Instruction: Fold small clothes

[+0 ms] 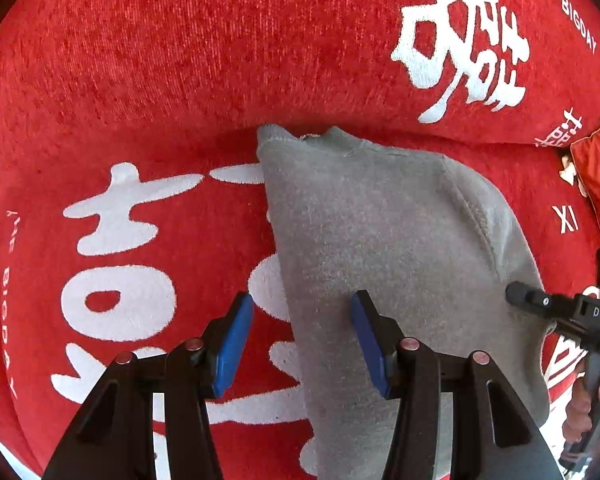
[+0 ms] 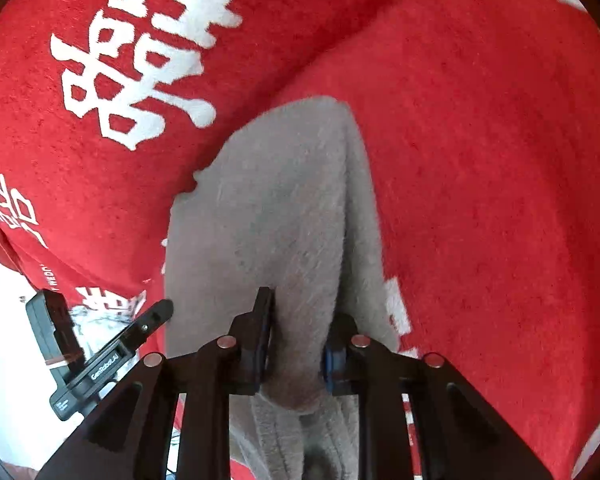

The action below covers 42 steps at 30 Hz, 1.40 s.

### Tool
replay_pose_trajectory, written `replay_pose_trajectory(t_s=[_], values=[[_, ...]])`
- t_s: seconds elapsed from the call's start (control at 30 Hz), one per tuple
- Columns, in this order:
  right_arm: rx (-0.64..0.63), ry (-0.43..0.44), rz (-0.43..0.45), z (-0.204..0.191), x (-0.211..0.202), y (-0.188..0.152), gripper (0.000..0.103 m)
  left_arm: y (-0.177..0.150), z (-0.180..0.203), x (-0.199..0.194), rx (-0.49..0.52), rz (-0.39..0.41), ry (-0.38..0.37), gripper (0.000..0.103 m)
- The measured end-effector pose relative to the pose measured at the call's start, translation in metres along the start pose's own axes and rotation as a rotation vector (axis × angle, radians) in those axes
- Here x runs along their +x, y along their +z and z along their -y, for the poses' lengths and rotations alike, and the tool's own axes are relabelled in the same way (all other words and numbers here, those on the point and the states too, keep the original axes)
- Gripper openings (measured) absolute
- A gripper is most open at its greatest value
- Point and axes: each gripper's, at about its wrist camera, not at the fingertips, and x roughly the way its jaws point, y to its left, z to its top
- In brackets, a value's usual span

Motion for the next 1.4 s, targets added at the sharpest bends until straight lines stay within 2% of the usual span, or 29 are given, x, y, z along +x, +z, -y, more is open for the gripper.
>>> replay_pose_trajectory(t_s=[0.03, 0.07, 0.17, 0.3, 0.37, 0.47, 0.63, 0.67, 0.7, 0.83, 0.97, 1.0, 1.03, 1.07, 1.17, 1.2, 1.4], values=[[-0.020, -0.055, 0.012, -0.003, -0.004, 0.001, 0.032, 0.000, -0.002, -0.003, 0.000, 0.001, 0.003, 0.053], [-0.039, -0.101, 0.018, -0.006, -0.009, 0.002, 0.032, -0.001, -0.003, -0.006, 0.000, 0.002, 0.008, 0.053], [-0.043, -0.167, 0.036, -0.012, -0.027, 0.002, 0.034, -0.004, -0.008, -0.014, -0.001, -0.009, 0.016, 0.053], [-0.032, -0.139, 0.040, -0.015, -0.057, -0.010, 0.038, -0.014, -0.014, -0.018, 0.030, -0.027, 0.011, 0.053], [-0.072, -0.149, 0.037, -0.024, -0.067, -0.021, 0.038, -0.019, -0.011, -0.020, 0.058, -0.041, 0.018, 0.053], [-0.127, -0.150, 0.013, -0.040, -0.068, -0.034, 0.038, -0.026, -0.009, -0.023, 0.069, -0.053, -0.004, 0.053], [-0.152, -0.216, -0.105, -0.041, -0.039, -0.051, 0.038, -0.040, 0.000, -0.024, 0.081, -0.070, -0.038, 0.053], [-0.146, -0.217, -0.124, -0.039, -0.035, -0.054, 0.034, -0.042, 0.001, -0.024, 0.080, -0.068, -0.038, 0.053], [-0.151, -0.201, -0.131, -0.039, -0.033, -0.056, 0.006, -0.045, 0.002, -0.024, 0.081, -0.069, -0.041, 0.053], [-0.223, -0.243, -0.108, -0.048, -0.038, -0.062, 0.007, -0.056, 0.002, -0.019, 0.091, -0.099, -0.045, 0.053], [-0.203, -0.289, -0.122, -0.034, -0.030, -0.063, 0.007, -0.068, 0.006, -0.015, 0.107, -0.110, -0.033, 0.054], [-0.186, -0.296, -0.128, -0.027, -0.026, -0.062, 0.007, -0.071, 0.007, -0.013, 0.108, -0.113, -0.029, 0.057], [-0.174, -0.297, -0.130, -0.021, -0.025, -0.062, 0.007, -0.072, 0.007, -0.011, 0.109, -0.115, -0.021, 0.068], [-0.167, -0.298, -0.128, -0.017, -0.023, -0.062, 0.007, -0.075, 0.006, -0.007, 0.109, -0.116, -0.001, 0.072], [-0.169, -0.301, -0.116, -0.011, -0.024, -0.063, 0.011, -0.079, 0.002, -0.003, 0.084, -0.131, -0.017, 0.072], [-0.163, -0.304, -0.117, -0.010, -0.025, -0.063, 0.017, -0.080, 0.001, -0.003, 0.079, -0.133, -0.020, 0.072], [-0.110, -0.310, -0.124, -0.009, -0.033, -0.070, 0.019, -0.079, 0.002, -0.004, 0.069, -0.166, -0.005, 0.072]])
